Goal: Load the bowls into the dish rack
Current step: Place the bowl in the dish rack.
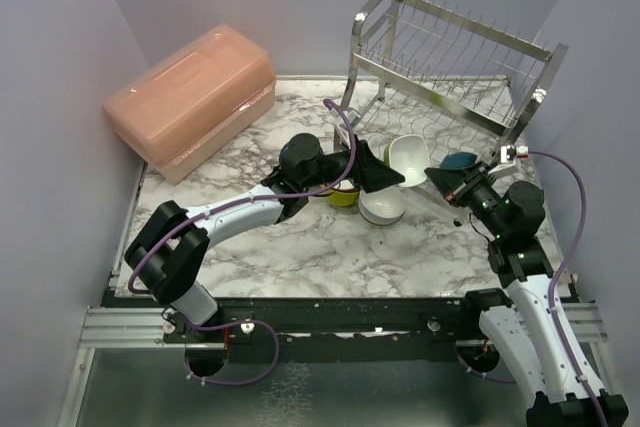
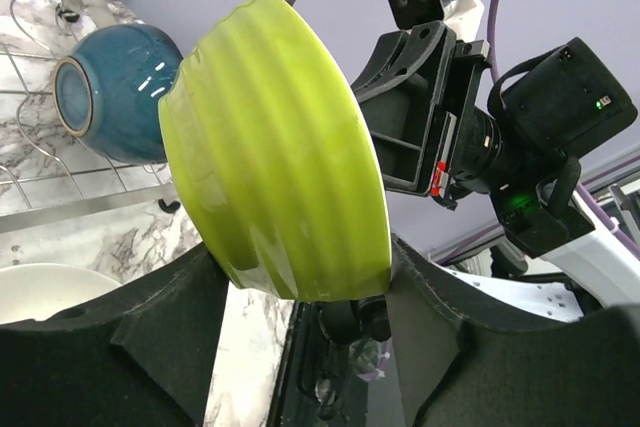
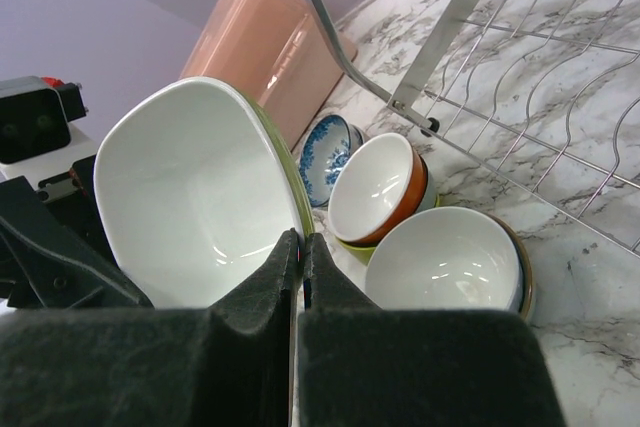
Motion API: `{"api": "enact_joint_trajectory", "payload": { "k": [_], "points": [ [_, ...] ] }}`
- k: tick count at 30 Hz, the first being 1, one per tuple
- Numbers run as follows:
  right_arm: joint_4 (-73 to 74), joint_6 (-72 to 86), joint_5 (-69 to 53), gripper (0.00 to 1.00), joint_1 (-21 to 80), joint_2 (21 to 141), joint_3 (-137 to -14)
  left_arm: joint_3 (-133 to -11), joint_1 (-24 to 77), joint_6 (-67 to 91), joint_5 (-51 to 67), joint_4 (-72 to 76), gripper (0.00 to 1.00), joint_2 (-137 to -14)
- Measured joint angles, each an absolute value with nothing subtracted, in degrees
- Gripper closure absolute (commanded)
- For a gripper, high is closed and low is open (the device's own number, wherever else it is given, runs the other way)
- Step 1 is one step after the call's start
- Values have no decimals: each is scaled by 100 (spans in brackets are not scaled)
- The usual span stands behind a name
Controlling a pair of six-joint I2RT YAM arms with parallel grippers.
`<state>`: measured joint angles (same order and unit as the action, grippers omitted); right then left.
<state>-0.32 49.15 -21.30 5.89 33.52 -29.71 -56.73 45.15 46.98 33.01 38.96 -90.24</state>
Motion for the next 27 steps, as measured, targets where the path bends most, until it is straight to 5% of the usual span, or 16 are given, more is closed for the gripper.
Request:
{"api": "enact_joint_trajectory", "payload": {
  "k": [9,12,14,22,27],
  "points": [
    [-43,4901,-2145,100,587,3376,-2971,-5680,4501,4713,3297,3907,98,-9037],
    [-40,4901,-2145,97,587,3376,-2971,-5680,4501,4713,3297,3907,100,-9037],
    [-36,4899,-2145,87,587,3376,-2971,-5680,4501,4713,3297,3907,100,-9037],
    [-5,4895,-2147,20,589,3376,-2998,-5677,4515,4694,3288,3909,100,-9037],
    [14,4853,-2143,0,589,3376,-3013,-5677,4512,4668,3238,3909,100,-9037]
  ]
}}
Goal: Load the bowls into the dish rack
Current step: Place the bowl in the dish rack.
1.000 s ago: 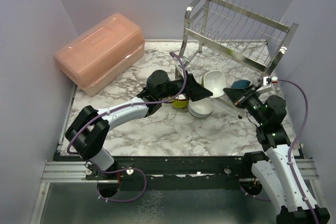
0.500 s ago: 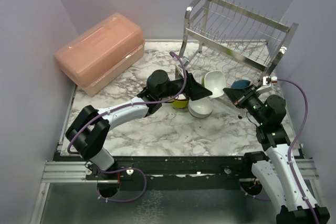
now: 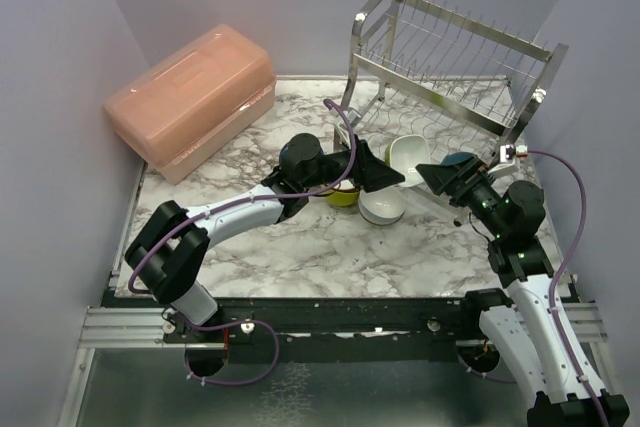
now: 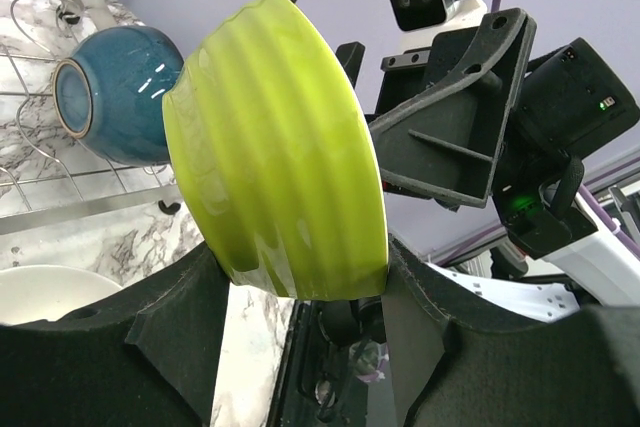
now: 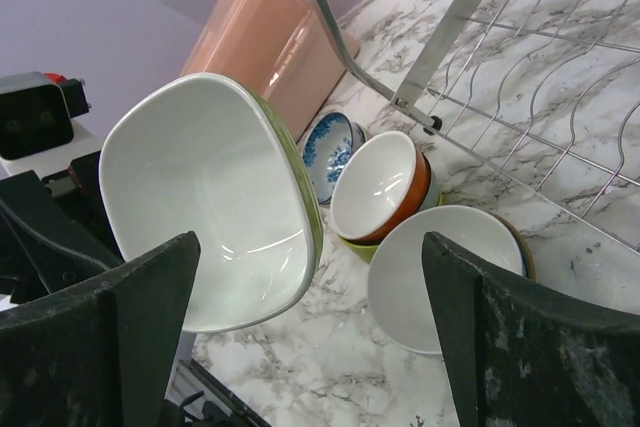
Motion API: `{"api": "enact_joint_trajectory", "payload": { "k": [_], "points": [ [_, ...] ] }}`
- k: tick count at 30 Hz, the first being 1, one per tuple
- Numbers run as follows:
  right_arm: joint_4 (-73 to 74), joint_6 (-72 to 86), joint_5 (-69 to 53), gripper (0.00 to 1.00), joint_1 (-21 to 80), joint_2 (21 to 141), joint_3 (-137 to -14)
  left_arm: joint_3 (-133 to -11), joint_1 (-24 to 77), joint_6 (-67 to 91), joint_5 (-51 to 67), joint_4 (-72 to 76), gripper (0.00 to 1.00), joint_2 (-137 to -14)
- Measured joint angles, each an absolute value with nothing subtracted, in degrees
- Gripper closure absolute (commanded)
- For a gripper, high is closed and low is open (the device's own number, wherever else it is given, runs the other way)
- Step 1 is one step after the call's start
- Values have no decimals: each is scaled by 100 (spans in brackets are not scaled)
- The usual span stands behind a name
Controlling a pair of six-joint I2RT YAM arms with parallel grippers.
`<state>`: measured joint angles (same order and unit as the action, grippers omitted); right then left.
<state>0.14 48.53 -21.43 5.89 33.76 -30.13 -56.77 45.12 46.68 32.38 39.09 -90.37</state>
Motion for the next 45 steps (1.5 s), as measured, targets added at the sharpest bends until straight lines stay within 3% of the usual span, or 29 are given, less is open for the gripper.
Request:
{"api": "enact_joint_trajectory", "payload": {
  "k": [20,30,45],
  "points": [
    [904,4355,-1555,0,589,2768,-2995,-5808,4504,4110,2696,3035,100,-9334],
    [1599,4147,-902,0,589,2078,-2803,-6536,4921,2746,1433,1549,100,-9526],
    [2067,3865,139,0,589,1258,-2161,-6687,5339,1806,676,1361,100,-9972]
  ]
}}
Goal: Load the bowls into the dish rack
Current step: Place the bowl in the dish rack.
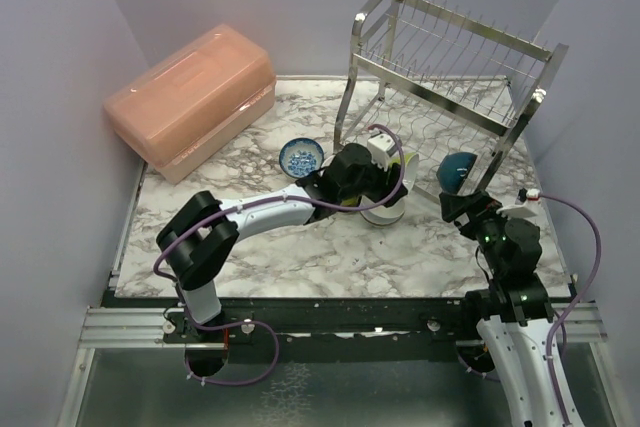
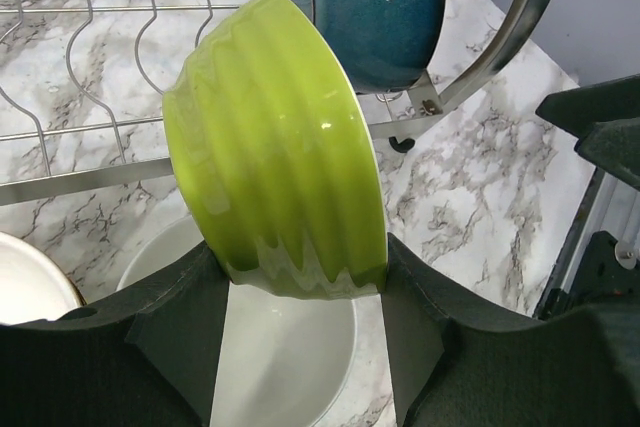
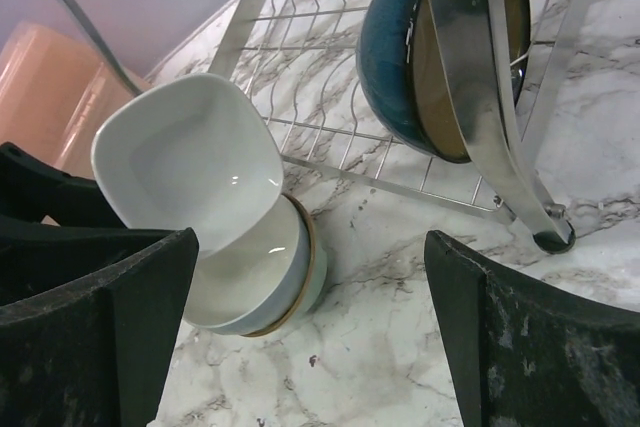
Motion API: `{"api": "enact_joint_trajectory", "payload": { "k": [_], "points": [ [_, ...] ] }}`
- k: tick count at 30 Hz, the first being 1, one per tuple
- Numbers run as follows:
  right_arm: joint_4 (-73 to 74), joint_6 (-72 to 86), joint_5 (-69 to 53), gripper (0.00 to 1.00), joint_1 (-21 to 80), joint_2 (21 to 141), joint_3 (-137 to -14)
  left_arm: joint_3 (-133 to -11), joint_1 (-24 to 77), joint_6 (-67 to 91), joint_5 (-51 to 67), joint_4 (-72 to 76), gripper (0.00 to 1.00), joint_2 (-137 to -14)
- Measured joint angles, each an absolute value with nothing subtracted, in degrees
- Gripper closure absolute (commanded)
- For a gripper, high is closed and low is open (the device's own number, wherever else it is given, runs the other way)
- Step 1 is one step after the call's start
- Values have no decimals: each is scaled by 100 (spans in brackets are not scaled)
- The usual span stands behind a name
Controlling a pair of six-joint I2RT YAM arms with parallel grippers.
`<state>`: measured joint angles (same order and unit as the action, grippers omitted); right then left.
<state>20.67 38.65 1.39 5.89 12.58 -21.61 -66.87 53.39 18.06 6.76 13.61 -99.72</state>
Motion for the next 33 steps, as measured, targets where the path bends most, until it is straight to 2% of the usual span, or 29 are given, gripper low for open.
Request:
{"api": "enact_joint_trajectory", "payload": {
  "k": [9,23,33],
  "points": [
    [2064,3739,215,0,589,1170,-2067,-6936,5347,1712,620,1372,100,-10186],
    [2067,3712,213,0,589,1081,-2067,-8538,5371,1100,611,735,100,-11187],
    [2067,3680,180,0,589,1076,-2067,-8910,5371,609,340,458,100,-11587]
  ]
}}
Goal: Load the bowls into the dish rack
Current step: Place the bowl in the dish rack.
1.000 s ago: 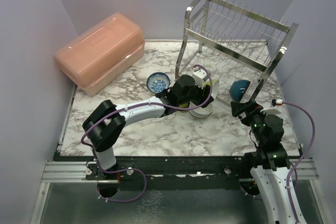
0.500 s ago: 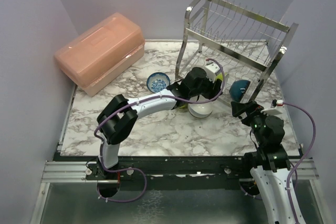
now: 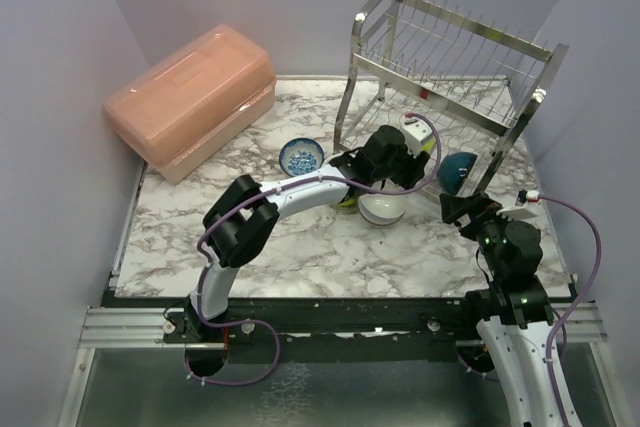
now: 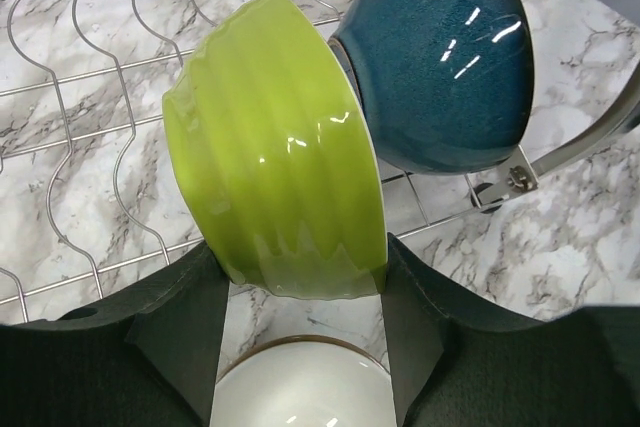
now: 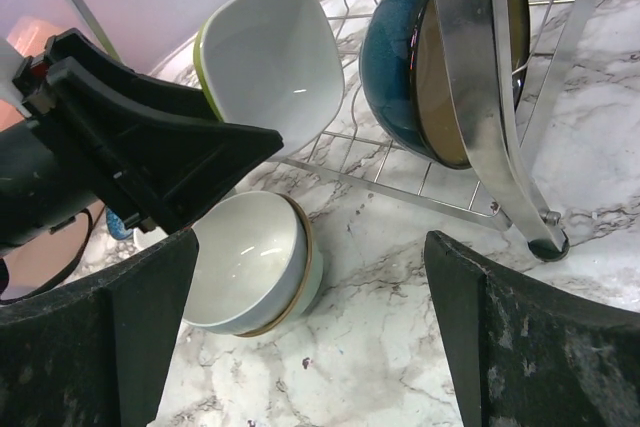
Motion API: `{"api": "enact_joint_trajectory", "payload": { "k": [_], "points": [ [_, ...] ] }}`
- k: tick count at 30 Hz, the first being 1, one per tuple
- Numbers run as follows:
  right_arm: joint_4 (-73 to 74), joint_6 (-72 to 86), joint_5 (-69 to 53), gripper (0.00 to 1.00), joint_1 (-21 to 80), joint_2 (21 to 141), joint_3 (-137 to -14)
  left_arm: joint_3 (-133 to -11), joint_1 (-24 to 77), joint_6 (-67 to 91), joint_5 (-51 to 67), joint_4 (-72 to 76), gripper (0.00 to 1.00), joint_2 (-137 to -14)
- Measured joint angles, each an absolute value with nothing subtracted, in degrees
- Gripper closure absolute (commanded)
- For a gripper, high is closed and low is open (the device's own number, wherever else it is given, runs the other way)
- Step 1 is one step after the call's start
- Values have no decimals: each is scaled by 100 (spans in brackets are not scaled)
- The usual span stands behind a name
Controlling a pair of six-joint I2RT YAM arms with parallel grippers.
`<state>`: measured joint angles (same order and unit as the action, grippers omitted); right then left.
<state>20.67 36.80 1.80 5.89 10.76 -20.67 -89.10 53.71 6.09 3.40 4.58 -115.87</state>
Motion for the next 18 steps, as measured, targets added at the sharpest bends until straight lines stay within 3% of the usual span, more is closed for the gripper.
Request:
{"api": "enact_joint_trajectory", "payload": {
  "k": [18],
  "points": [
    [2064,3612,-54,0,589,1020,-2067,-9566,5371,419,292,458,100,-12372]
  ]
}}
